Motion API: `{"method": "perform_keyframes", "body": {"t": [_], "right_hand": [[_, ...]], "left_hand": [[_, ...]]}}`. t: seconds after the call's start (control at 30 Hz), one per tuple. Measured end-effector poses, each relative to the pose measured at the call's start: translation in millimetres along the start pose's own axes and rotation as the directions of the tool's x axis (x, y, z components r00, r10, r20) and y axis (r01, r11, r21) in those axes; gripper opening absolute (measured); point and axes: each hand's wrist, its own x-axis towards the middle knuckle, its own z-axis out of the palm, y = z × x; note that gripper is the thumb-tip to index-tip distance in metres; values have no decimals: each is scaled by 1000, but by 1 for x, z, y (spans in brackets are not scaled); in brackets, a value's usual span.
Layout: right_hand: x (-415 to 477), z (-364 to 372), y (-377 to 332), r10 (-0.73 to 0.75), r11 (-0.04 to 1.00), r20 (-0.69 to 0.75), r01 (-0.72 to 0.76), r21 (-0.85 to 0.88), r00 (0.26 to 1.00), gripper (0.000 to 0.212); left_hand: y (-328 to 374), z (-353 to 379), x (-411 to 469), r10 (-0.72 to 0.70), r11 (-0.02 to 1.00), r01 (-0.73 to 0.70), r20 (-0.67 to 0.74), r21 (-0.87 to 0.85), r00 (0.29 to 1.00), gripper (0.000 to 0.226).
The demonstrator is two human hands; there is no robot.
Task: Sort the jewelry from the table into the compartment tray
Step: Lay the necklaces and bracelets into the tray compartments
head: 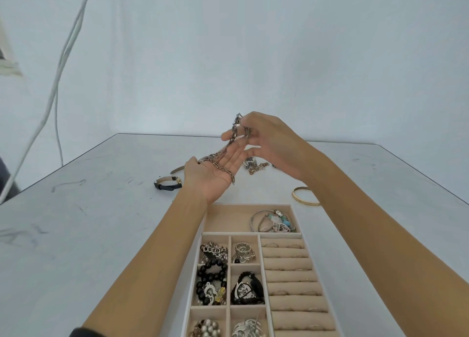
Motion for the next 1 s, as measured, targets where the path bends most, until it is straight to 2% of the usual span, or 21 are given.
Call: {"method": "perform_keyframes", "body": {"t": [0.2, 0.27, 0.4, 0.6, 0.7, 0.83, 0.9, 1.0], "right_hand": [[-32, -16, 7, 80, 996, 125, -73, -56, 989, 21], [-41, -21, 11, 106, 991, 118, -95, -95, 987, 22], [-53, -26, 15, 172, 943, 69, -143, -302, 983, 30], [-58, -23, 6, 300, 834, 85, -218, -507, 950, 15], [-53, -20, -1, 231, 758, 0, -180, -627, 973, 17], [-38, -12, -14, 116, 678, -62, -125, -724, 991, 12], [-28, -6, -19, 75, 639, -84, -112, -761, 994, 3], [-12, 0, -22, 41, 611, -102, -105, -784, 994, 5]], "left_hand": [[5, -2, 1, -43, 999, 43, 91, 8, 995, 89], [5, -2, 1, -37, 999, 38, 95, -4, 995, 88], [4, -1, 0, -27, 999, 24, 84, 34, 996, 85], [2, 4, -4, -63, 984, 44, 104, 172, 993, 79], [-3, 9, -8, -119, 950, 79, 116, 301, 986, 77], [-9, 12, -9, -181, 846, 112, 83, 521, 980, 75], [-13, 13, -9, -205, 830, 123, 93, 545, 974, 76], [-17, 13, -8, -224, 817, 124, 111, 563, 968, 76]]}}
